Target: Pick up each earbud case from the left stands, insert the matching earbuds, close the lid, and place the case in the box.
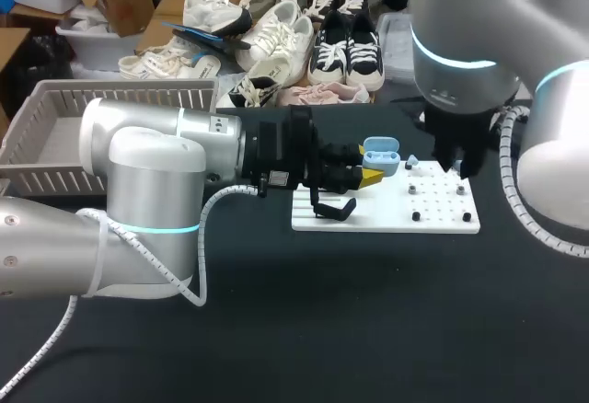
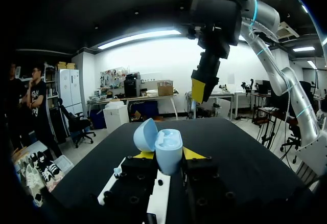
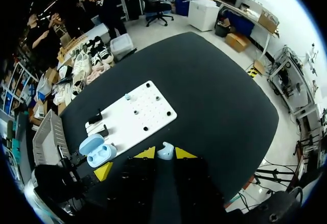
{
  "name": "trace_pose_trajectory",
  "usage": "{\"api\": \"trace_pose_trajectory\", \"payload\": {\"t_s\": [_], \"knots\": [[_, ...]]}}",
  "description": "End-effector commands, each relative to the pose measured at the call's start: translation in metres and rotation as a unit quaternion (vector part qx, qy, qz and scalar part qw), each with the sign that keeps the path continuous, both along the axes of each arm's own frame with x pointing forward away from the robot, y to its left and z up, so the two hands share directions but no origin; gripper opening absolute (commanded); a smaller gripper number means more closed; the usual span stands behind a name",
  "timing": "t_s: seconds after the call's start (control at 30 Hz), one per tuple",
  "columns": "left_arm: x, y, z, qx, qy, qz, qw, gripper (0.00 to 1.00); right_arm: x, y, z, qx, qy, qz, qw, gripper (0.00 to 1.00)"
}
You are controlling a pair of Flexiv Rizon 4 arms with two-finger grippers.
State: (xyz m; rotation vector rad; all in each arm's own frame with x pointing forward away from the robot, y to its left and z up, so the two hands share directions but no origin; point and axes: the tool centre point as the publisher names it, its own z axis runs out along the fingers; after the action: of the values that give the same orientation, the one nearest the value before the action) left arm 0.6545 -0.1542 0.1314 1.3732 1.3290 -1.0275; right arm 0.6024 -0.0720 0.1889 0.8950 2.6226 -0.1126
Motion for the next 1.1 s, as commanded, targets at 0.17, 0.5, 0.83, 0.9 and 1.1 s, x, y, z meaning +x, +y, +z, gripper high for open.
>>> {"api": "trace_pose_trajectory", "payload": {"t_s": [0.17,0.5,0.83,0.9,1.1], "knots": [[-0.001,-0.001,-0.001,-0.001,-0.001,0.004,1.0,0.0,0.017,0.021,0.004,-0.004,0.0,-0.016,1.0,0.0],[-0.001,-0.001,-0.001,-0.001,-0.001,0.004,1.0,0.0,0.037,0.046,0.011,-0.001,-0.006,0.002,1.0,0.0],[-0.001,-0.001,-0.001,-0.001,-0.001,0.004,1.0,0.0,0.045,0.061,0.012,0.002,-0.002,0.024,1.0,0.0],[-0.001,-0.001,-0.001,-0.001,-0.001,0.004,1.0,0.0,0.046,0.062,0.012,0.004,0.0,0.029,1.0,0.0],[-0.001,-0.001,-0.001,-0.001,-0.001,0.004,1.0,0.0,0.044,0.066,0.012,0.003,0.007,0.036,0.999,0.0]]}}
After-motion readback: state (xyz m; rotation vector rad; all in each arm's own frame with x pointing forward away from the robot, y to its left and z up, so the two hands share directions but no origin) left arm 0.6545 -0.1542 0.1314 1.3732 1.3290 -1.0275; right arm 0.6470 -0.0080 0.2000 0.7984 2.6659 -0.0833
